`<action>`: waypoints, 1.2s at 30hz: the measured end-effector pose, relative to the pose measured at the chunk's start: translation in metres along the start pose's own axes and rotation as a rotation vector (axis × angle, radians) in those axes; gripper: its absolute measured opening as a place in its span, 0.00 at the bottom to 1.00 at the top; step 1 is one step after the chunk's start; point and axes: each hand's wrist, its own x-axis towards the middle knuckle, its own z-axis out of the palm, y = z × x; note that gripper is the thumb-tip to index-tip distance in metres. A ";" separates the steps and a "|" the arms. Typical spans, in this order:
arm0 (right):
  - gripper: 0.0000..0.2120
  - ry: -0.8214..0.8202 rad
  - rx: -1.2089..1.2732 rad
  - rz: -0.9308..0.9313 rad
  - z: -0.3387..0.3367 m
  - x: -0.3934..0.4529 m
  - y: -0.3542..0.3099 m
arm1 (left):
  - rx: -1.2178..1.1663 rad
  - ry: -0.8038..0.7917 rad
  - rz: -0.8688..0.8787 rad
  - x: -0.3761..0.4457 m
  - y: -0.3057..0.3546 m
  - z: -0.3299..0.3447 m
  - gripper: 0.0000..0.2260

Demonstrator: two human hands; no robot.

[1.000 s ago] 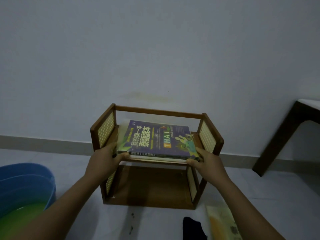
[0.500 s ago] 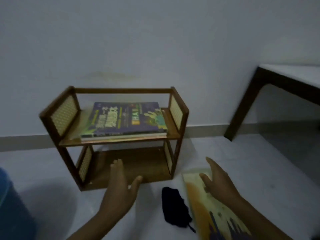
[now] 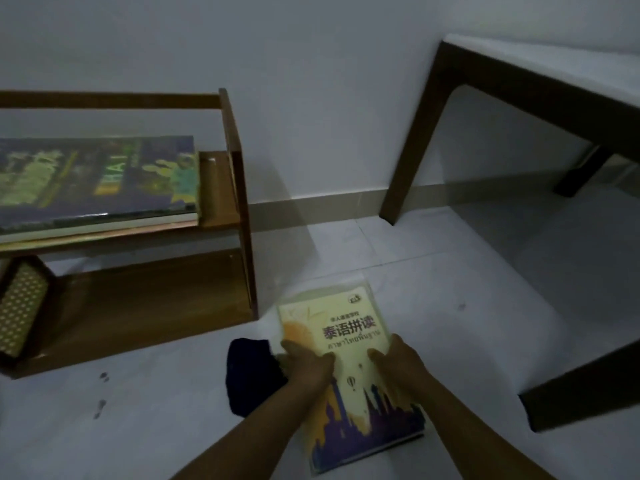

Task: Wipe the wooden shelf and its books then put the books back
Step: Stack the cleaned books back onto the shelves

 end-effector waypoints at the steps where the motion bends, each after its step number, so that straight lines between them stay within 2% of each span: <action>1: 0.24 0.002 0.002 0.001 0.000 0.004 0.000 | 0.007 0.039 -0.003 0.001 0.001 0.003 0.47; 4: 0.24 -0.035 0.089 0.041 -0.010 0.013 0.001 | 0.002 0.183 0.017 0.000 0.003 0.014 0.44; 7: 0.21 -0.171 0.413 0.112 -0.022 0.010 0.006 | -0.180 0.201 -0.006 0.004 0.005 0.008 0.39; 9: 0.20 -0.271 0.578 0.121 -0.025 -0.003 0.012 | -0.379 0.103 -0.092 0.007 0.005 -0.005 0.40; 10: 0.23 -0.302 0.643 0.098 -0.025 -0.009 0.015 | -0.424 0.026 -0.113 0.005 0.005 -0.012 0.36; 13: 0.27 -0.350 0.810 -0.015 -0.033 -0.024 0.013 | -0.333 -0.125 0.018 -0.014 0.008 -0.029 0.13; 14: 0.26 -0.357 0.834 -0.072 -0.037 -0.030 0.008 | -0.294 -0.152 0.100 -0.023 0.013 -0.036 0.11; 16: 0.26 -0.346 0.839 -0.188 -0.047 -0.044 -0.010 | -0.235 -0.200 0.306 -0.043 0.028 -0.054 0.12; 20: 0.27 -0.238 0.734 -0.402 -0.058 -0.080 -0.067 | -0.084 -0.129 0.639 -0.087 0.046 -0.119 0.18; 25: 0.22 -0.222 0.637 -0.569 -0.027 -0.125 -0.139 | 0.063 0.114 0.874 -0.135 0.030 -0.212 0.20; 28: 0.21 -0.257 0.625 -0.557 0.022 -0.149 -0.164 | 0.102 0.245 0.908 -0.156 -0.013 -0.262 0.19; 33: 0.20 -0.337 0.570 -0.459 0.120 -0.175 -0.176 | 0.130 0.449 0.745 -0.160 -0.110 -0.322 0.22; 36: 0.21 -0.324 0.543 -0.412 0.155 -0.178 -0.179 | 0.114 0.451 0.706 -0.155 -0.140 -0.338 0.24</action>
